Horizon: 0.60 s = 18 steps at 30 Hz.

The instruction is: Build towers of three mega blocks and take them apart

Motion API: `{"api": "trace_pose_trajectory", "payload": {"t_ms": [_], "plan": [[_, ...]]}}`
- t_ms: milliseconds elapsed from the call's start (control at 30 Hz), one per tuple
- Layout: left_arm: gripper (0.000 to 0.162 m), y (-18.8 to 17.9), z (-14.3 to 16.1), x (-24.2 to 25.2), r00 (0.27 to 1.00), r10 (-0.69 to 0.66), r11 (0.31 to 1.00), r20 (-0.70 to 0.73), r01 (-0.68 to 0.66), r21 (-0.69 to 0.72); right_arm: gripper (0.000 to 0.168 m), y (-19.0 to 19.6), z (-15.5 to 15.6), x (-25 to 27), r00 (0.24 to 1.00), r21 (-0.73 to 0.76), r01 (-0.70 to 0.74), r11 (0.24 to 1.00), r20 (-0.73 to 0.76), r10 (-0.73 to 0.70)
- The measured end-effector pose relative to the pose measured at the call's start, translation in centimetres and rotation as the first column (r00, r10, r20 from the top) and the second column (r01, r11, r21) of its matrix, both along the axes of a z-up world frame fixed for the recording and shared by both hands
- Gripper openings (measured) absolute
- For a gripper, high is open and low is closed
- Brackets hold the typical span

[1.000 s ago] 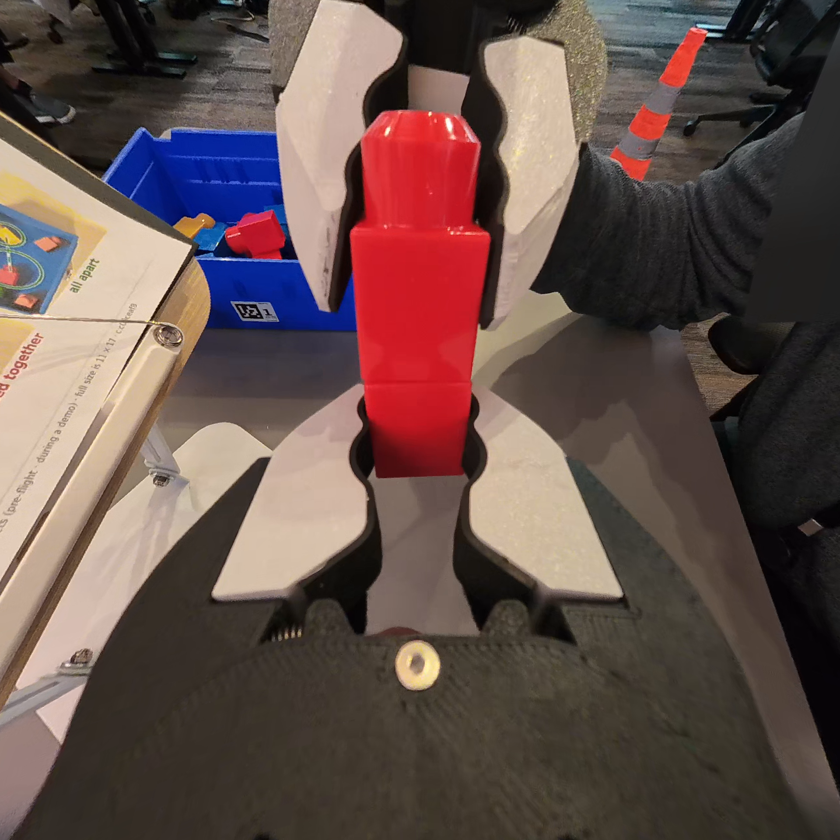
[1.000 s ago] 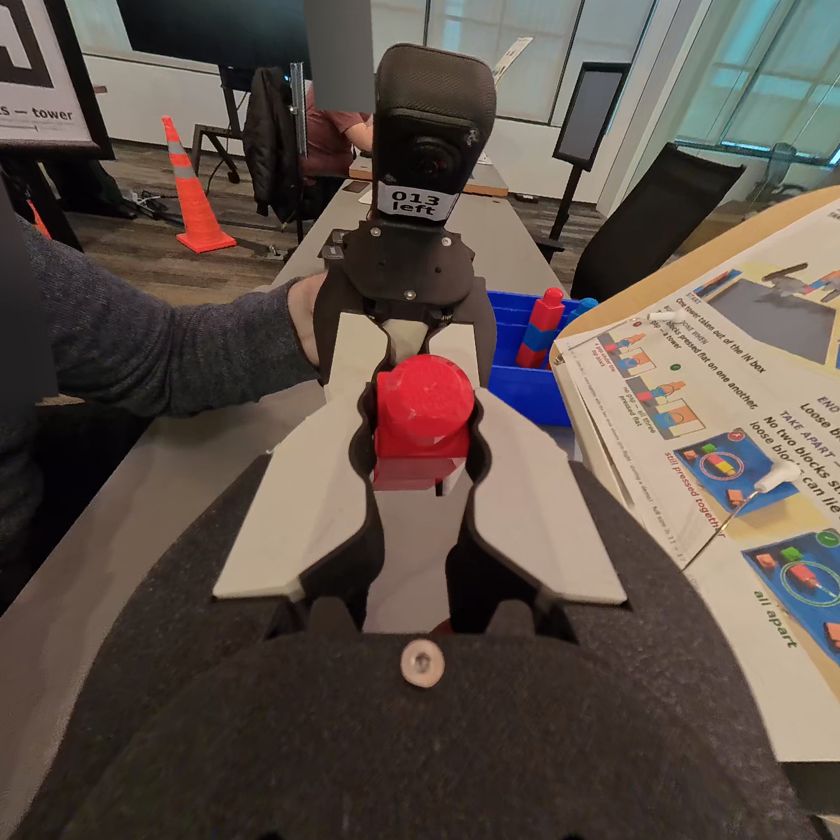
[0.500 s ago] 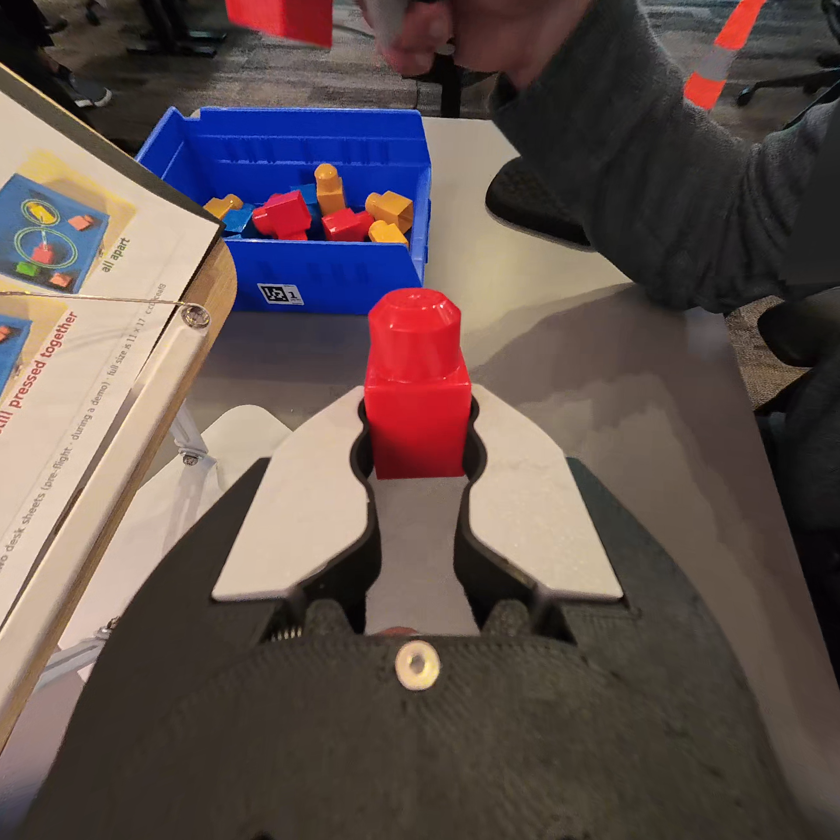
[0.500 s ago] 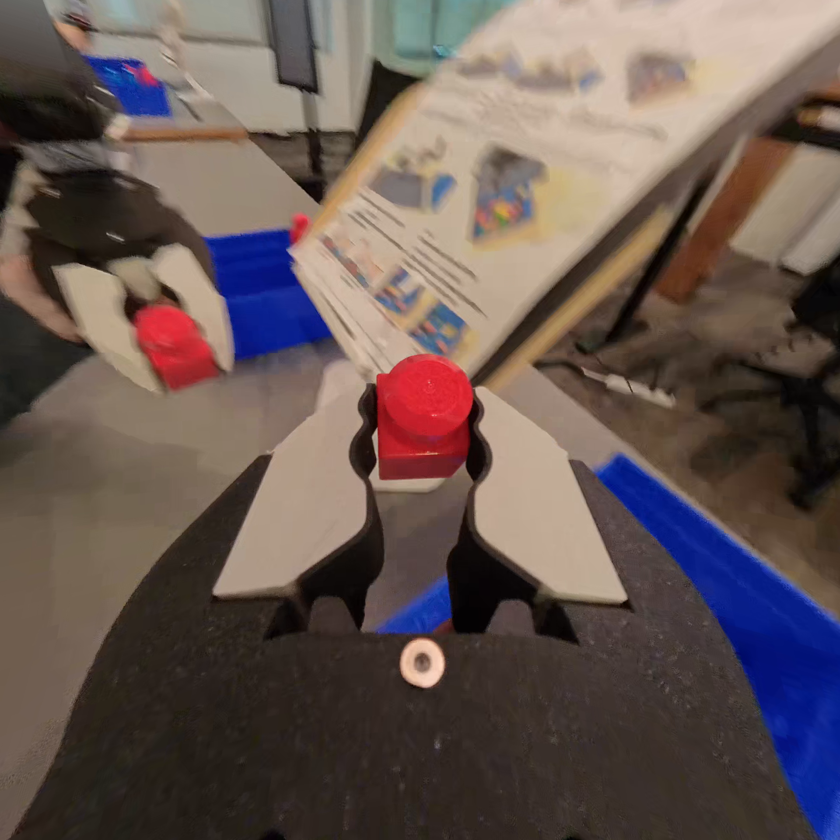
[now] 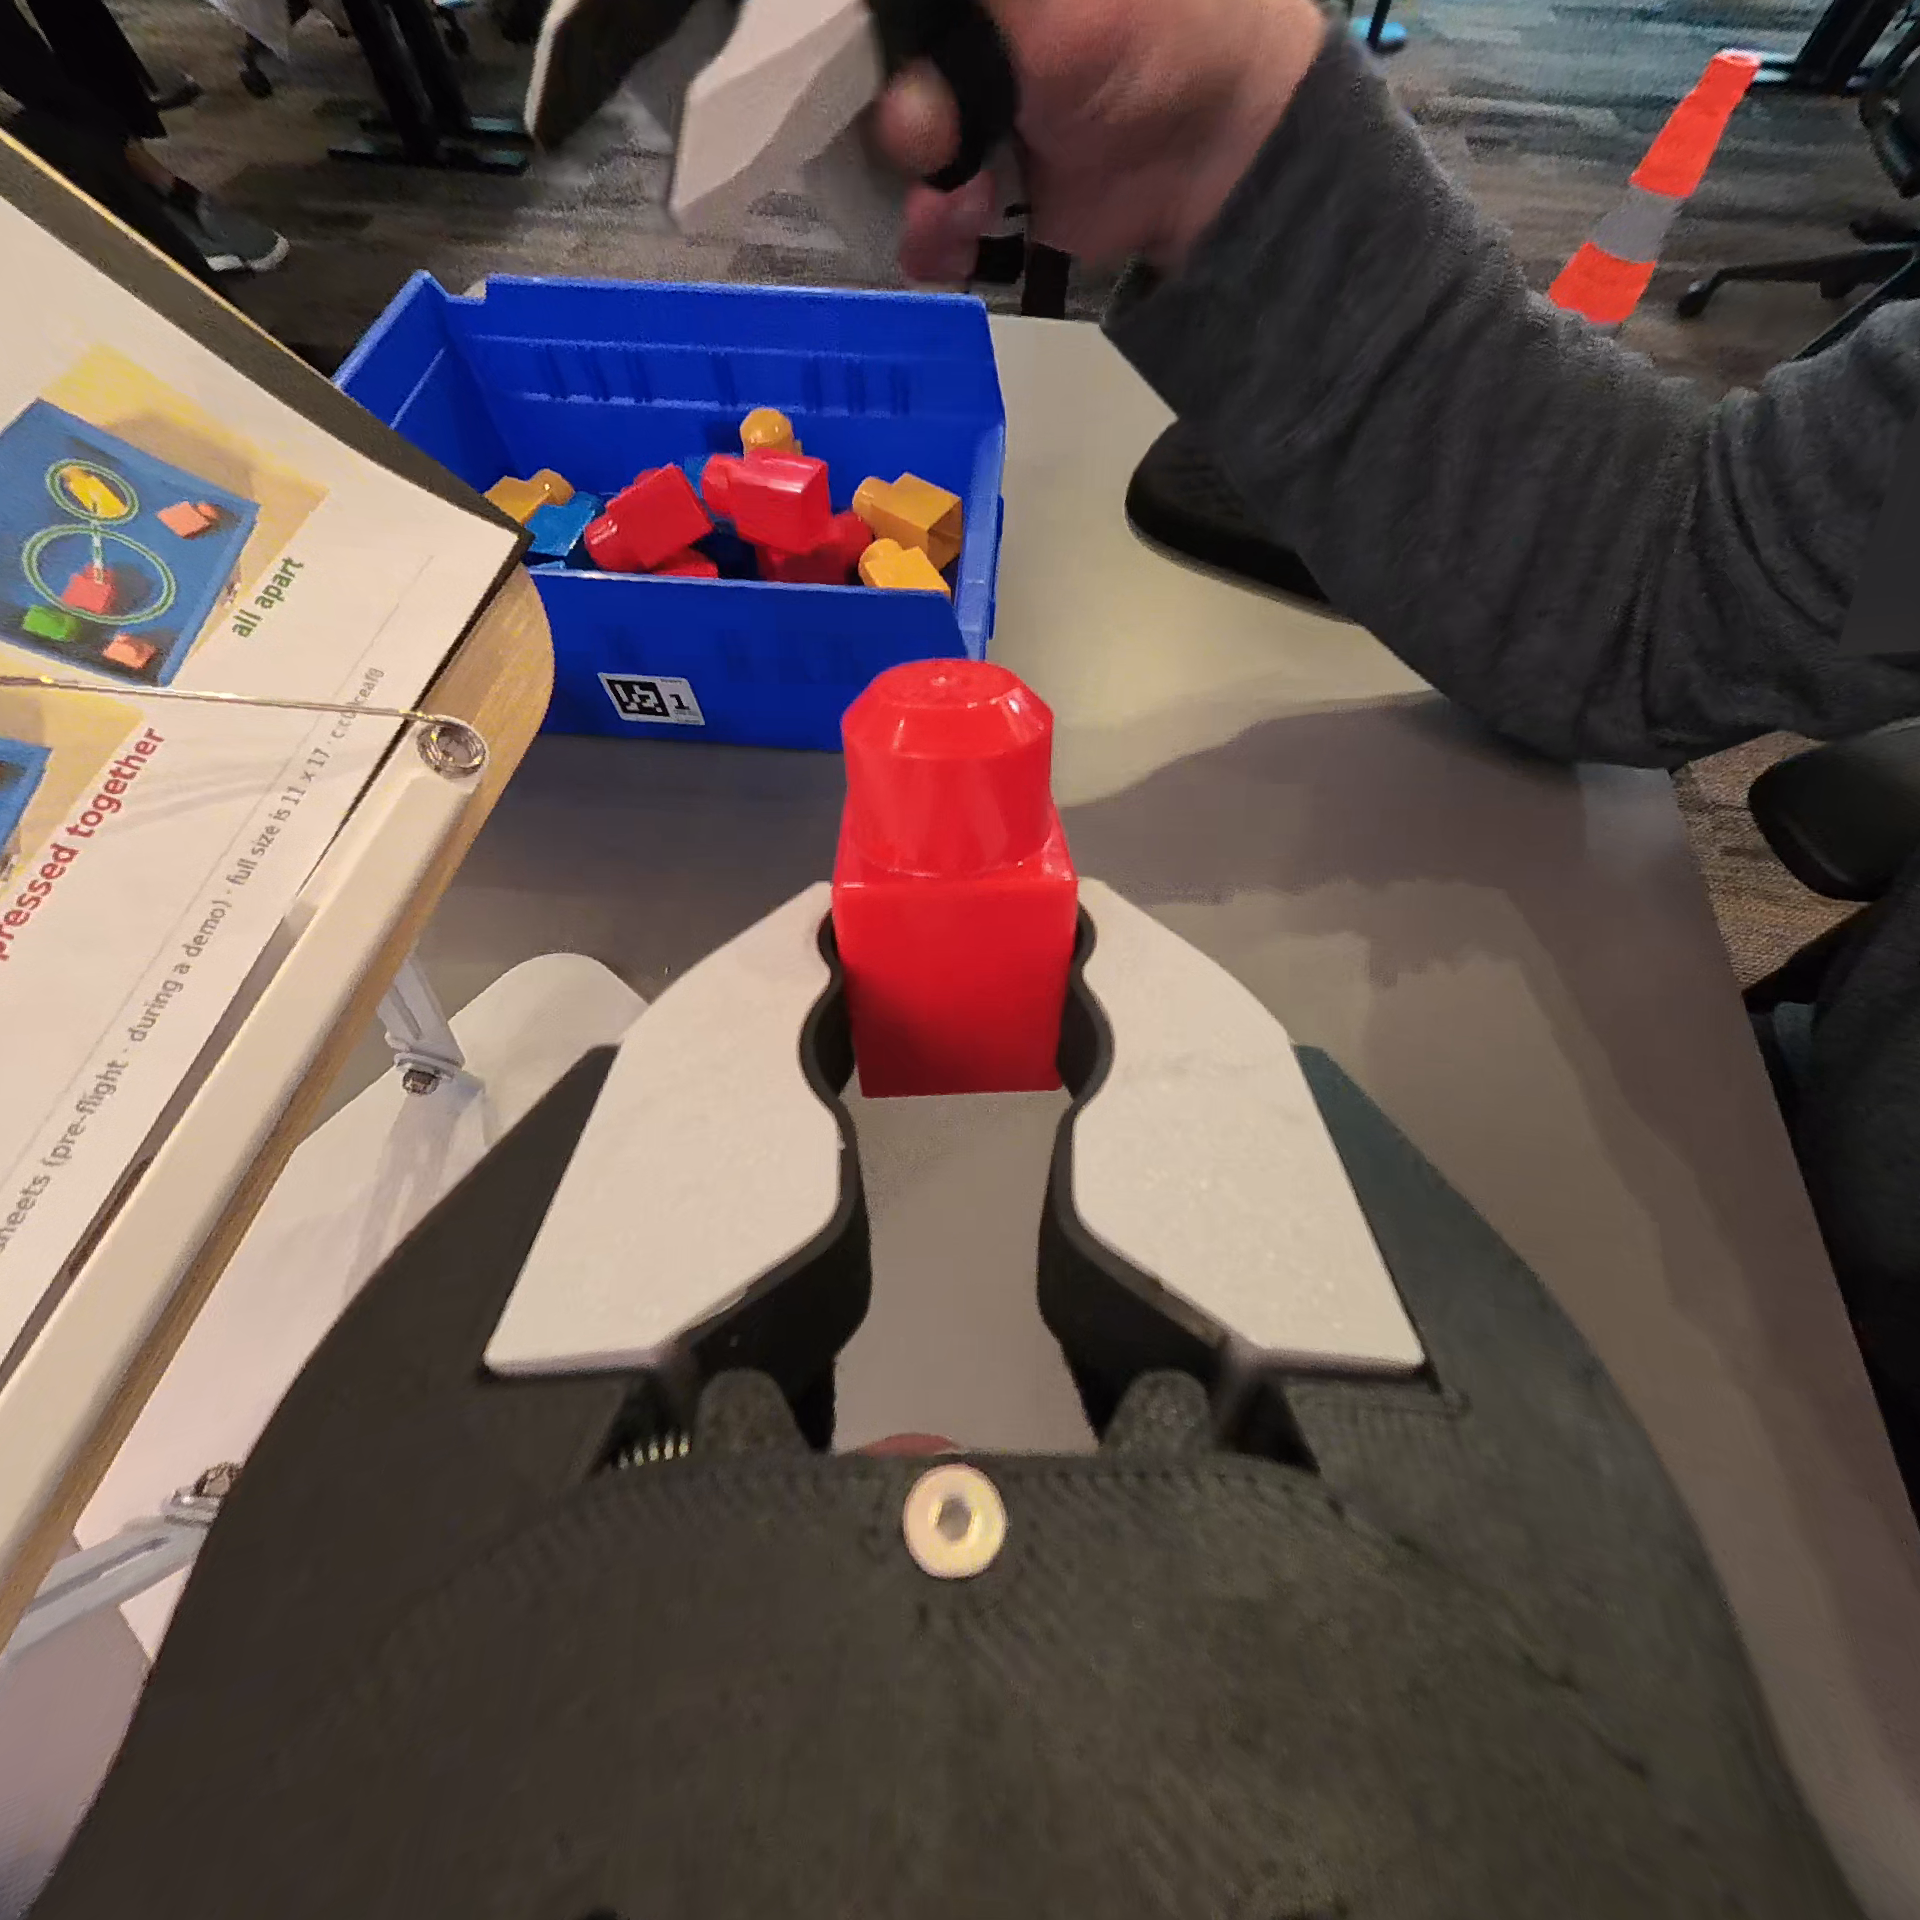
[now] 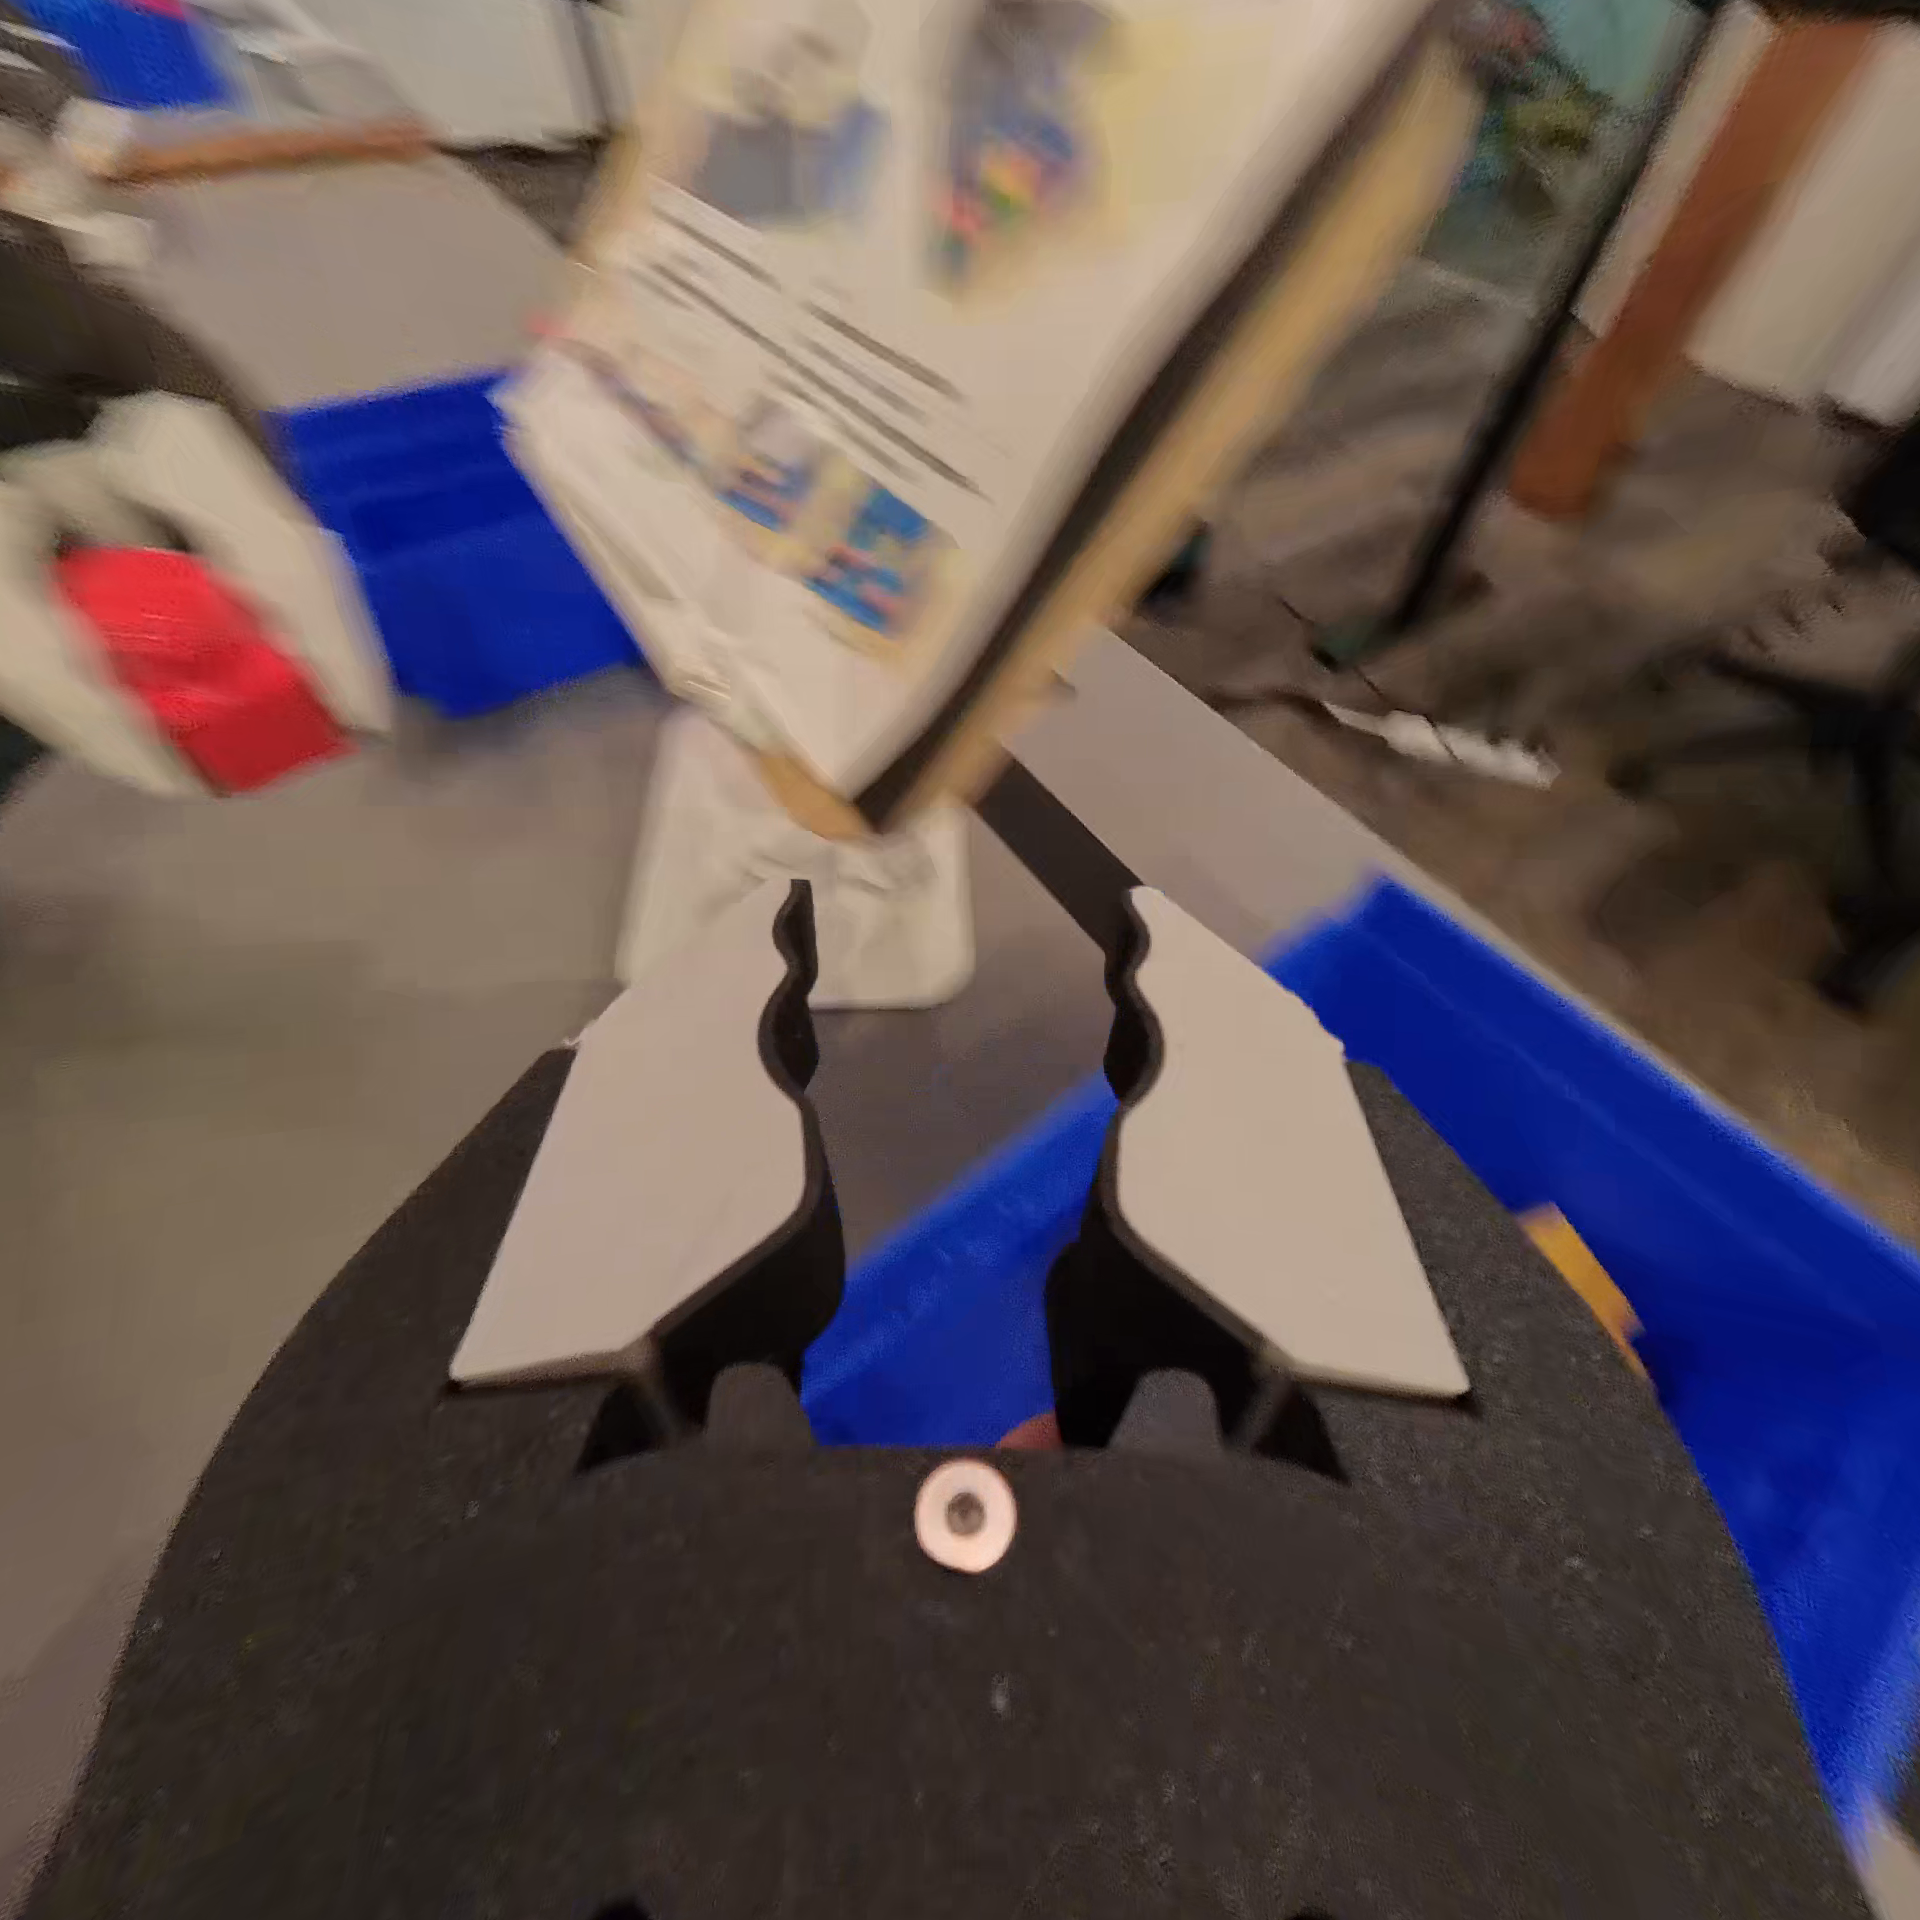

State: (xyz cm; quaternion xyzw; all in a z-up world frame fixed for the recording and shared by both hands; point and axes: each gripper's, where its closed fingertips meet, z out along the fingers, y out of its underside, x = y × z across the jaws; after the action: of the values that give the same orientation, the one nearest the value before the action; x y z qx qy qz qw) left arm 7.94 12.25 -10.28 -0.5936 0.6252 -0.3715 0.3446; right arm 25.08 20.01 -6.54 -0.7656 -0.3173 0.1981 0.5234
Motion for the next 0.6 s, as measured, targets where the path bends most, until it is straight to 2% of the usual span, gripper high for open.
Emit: {"api": "trace_pose_trajectory", "payload": {"t_ms": [100, 233, 333, 433, 600], "plan": [[0.036, -0.4, 0.5, 0.3, 0.999, -0.02, 1.0, 0.04, 0.02, 0.006, 0.053, -3.9, 2.8, -7.7, 0.957, 0.111, -0.289, 0.951, -0.004, 0.291], [0.036, -0.9, 0.9, 0.6, 0.998, -0.032, 0.999, 0.055, 0.031, 0.016, 0.053, -7.9, 2.5, -15.9, 0.847, 0.133, -0.53, 0.837, 0.05, 0.529], [0.036, -1.3, 1.2, 0.8, 0.997, -0.047, 0.999, 0.067, 0.046, 0.021, 0.051, -8.9, 1.1, -19.0, 0.804, 0.098, -0.595, 0.798, 0.064, 0.592], [0.036, -1.6, 1.2, 0.8, 0.996, -0.062, 0.998, 0.069, 0.06, 0.032, 0.034, -8.8, 0.7, -20.2, 0.797, 0.096, -0.602, 0.793, 0.016, 0.603], [0.036, -1.7, 2.1, 0.7, 0.99, -0.071, 0.997, 0.119, 0.07, 0.005, 0.033, -8.8, 1.4, -20.0, 0.791, 0.105, -0.607, 0.788, -0.022, 0.612]]}}
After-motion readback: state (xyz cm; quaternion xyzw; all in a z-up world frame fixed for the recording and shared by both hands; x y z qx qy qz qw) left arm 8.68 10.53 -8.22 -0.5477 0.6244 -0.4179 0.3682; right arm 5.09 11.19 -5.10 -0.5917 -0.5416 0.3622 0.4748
